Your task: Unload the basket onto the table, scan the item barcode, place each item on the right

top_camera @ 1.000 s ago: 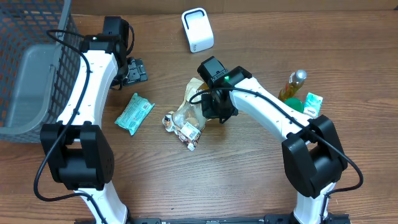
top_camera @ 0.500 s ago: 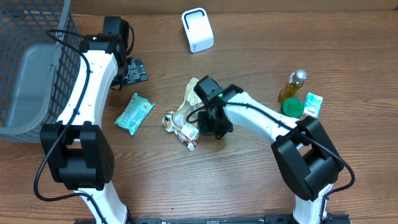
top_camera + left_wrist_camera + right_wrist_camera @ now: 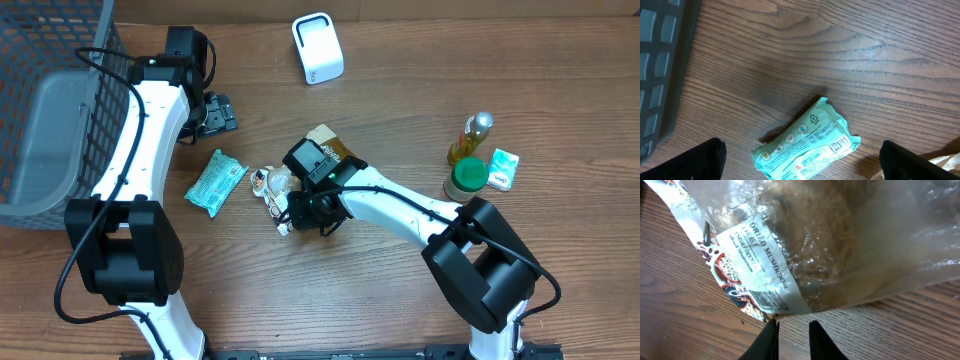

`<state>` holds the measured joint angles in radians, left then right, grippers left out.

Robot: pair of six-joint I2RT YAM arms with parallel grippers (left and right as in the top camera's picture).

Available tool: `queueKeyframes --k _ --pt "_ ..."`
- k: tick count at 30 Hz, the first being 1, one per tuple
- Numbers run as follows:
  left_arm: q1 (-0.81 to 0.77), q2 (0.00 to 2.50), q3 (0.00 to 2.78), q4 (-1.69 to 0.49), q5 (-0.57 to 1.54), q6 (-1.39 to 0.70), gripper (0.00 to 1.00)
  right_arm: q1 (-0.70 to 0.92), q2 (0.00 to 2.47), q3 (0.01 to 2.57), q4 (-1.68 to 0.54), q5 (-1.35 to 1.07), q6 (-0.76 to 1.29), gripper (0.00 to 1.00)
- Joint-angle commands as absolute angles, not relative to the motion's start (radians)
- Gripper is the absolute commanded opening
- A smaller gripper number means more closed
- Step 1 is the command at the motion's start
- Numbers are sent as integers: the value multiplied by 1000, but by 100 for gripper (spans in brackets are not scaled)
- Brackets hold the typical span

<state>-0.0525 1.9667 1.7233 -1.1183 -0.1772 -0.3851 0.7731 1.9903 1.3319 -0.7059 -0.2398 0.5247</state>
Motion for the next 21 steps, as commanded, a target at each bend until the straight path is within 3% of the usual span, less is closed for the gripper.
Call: queueKeyframes --k 1,10,21 --pt "-55 1974 1742 -1118 -191 -370 100 770 1968 1330 -709 -247 526 19" --pt "-55 1974 1742 -1118 -191 -370 100 751 1968 1330 -761 -197 525 22" --pt "-55 1974 1742 -1118 -191 -370 100 776 1967 1334 -636 -302 522 22"
